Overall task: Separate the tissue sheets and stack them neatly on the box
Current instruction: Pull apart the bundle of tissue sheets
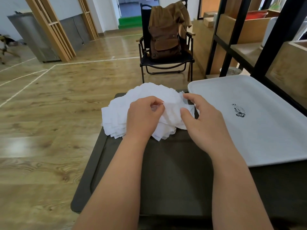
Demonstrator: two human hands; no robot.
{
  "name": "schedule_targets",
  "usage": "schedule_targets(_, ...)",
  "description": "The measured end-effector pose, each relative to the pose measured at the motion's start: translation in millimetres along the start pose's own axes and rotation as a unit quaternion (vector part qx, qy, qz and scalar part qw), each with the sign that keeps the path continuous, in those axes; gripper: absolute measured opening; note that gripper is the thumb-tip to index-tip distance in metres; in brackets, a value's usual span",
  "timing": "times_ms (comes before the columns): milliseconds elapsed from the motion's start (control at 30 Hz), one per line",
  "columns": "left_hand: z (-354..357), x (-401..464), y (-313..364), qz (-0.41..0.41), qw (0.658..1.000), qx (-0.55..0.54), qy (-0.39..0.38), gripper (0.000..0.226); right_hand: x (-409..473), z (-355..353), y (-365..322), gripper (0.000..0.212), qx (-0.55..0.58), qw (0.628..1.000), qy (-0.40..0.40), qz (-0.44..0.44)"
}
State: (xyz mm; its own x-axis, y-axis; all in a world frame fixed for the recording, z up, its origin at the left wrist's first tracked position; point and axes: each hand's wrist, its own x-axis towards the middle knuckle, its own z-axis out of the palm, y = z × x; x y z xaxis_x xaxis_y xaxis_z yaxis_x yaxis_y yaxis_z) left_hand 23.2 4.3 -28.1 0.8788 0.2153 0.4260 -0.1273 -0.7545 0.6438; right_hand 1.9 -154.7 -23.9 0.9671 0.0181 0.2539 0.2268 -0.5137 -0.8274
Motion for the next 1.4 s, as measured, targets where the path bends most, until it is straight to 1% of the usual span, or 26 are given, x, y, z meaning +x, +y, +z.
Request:
schedule_targets(100, -3, -1, 0, -0.03, 0.999, -0.039, -0.01, 0.015, 1, 1, 1, 0.049, -0.012, 1.0, -0.011, 0.003)
schedule_targets(167, -9, -4, 5, -0.042, 0.997, -0.067, -0.018, 0.015, 0, 1, 2, 0.058, -0.022, 0.999, -0.028, 0.004)
schedule_targets(233, -19, -9, 14, -0.037, 0.992, -0.118, -0.002, 0.018, -2, 2, 1, 0.065, -0.02, 0.999, -0.044, 0.002)
schedule_targets(267, -25, -13, 17, -0.041, 0.985, -0.165, 0.016, 0.02, -3, 2, 0, 0.068, -0.012, 0.999, -0.05, -0.005)
schedule_targets(300, -31, -17, 21, -0.061, 0.972, -0.222, 0.035, 0.021, -4, 2, -1, 0.071, 0.0, 0.998, -0.057, -0.013)
schedule_targets(367, -42, -24, 25, -0.146, 0.932, -0.33, 0.045, 0.02, -5, 1, -5, 0.075, 0.046, 0.996, -0.07, -0.027)
schedule_targets(433, -50, -32, 22, -0.236, 0.899, -0.369, 0.03, 0.02, -7, -1, -10, 0.075, 0.119, 0.989, -0.076, -0.032)
schedule_targets(467, -53, -36, 20, -0.268, 0.89, -0.369, 0.021, 0.021, -7, -3, -13, 0.073, 0.157, 0.984, -0.08, -0.028)
schedule_targets(533, -56, -44, 14, -0.294, 0.885, -0.36, 0.005, 0.019, -10, -4, -18, 0.064, 0.192, 0.977, -0.097, -0.004)
schedule_targets(600, -55, -49, 14, -0.312, 0.886, -0.343, -0.019, 0.028, -11, -1, -18, 0.041, 0.185, 0.975, -0.115, 0.031)
schedule_targets(633, -54, -50, 13, -0.322, 0.889, -0.324, -0.033, 0.025, -11, 0, -19, 0.028, 0.184, 0.975, -0.112, 0.052)
schedule_targets(667, -54, -51, 13, -0.334, 0.892, -0.302, -0.045, 0.017, -11, 1, -21, 0.021, 0.183, 0.975, -0.1, 0.073)
schedule_targets(733, -54, -53, 15, -0.333, 0.902, -0.268, -0.064, 0.02, -11, 1, -23, 0.017, 0.183, 0.974, -0.075, 0.114)
schedule_targets(767, -53, -54, 15, -0.32, 0.91, -0.256, -0.057, 0.021, -12, 0, -23, 0.014, 0.187, 0.971, -0.069, 0.128)
schedule_targets(800, -54, -55, 15, -0.311, 0.917, -0.248, -0.042, 0.019, -13, -1, -24, 0.013, 0.191, 0.969, -0.071, 0.138)
schedule_targets(867, -56, -58, 14, -0.309, 0.917, -0.252, -0.026, 0.021, -17, -3, -25, 0.019, 0.181, 0.966, -0.093, 0.157)
schedule_targets(900, -56, -58, 14, -0.321, 0.907, -0.272, -0.023, 0.026, -18, -4, -25, 0.023, 0.177, 0.964, -0.111, 0.167)
schedule_targets(967, -57, -54, 14, -0.368, 0.872, -0.322, -0.028, 0.034, -20, -5, -25, 0.024, 0.211, 0.947, -0.153, 0.187)
schedule_targets(1000, -59, -53, 13, -0.382, 0.869, -0.313, -0.03, 0.035, -21, -7, -26, 0.024, 0.241, 0.934, -0.18, 0.195)
schedule_targets(1067, -60, -54, 6, -0.374, 0.892, -0.252, -0.039, 0.034, -23, -9, -29, 0.024, 0.285, 0.908, -0.233, 0.199)
schedule_targets(1133, -63, -57, 6, -0.328, 0.925, -0.183, -0.058, 0.029, -27, -9, -28, 0.03, 0.274, 0.905, -0.264, 0.193)
schedule_targets(1200, -64, -59, 5, -0.31, 0.932, -0.161, -0.092, 0.027, -29, -5, -25, 0.049, 0.214, 0.932, -0.241, 0.167)
schedule_targets(1233, -64, -59, 3, -0.311, 0.93, -0.161, -0.108, 0.026, -30, -2, -23, 0.052, 0.193, 0.947, -0.202, 0.156)
schedule_targets(1267, -65, -59, 2, -0.311, 0.926, -0.171, -0.125, 0.025, -30, 1, -23, 0.05, 0.197, 0.956, -0.152, 0.153)
schedule_targets(1333, -65, -59, 1, -0.312, 0.913, -0.214, -0.153, 0.027, -29, 4, -20, 0.038, 0.236, 0.954, -0.063, 0.174)
schedule_targets(1400, -64, -59, -2, -0.303, 0.9, -0.261, -0.176, 0.031, -28, 6, -16, 0.029, 0.274, 0.941, -0.025, 0.199)
